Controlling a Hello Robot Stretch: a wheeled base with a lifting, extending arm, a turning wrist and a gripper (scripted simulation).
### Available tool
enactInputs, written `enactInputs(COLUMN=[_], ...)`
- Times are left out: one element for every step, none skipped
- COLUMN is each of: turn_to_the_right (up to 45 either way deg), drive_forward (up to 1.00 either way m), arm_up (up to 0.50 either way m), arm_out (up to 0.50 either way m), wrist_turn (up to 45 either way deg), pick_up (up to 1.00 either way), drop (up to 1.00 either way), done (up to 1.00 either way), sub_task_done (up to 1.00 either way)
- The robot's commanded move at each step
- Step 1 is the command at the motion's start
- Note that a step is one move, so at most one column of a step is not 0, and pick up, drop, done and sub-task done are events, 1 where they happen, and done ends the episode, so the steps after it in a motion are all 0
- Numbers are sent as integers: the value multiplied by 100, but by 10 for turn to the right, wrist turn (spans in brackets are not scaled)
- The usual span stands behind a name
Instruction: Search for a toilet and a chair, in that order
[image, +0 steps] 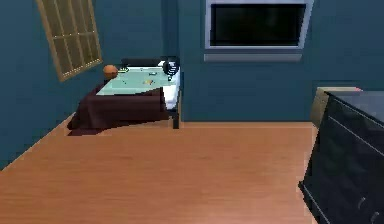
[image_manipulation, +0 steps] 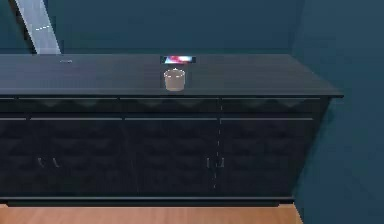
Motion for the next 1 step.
enactInputs(turn_to_the_right=[120], drive_forward=[0], arm_up=[0], arm_out=[0], wrist_turn=[0], pick_up=[0], drop=[0], done=[0], sub_task_done=[0])
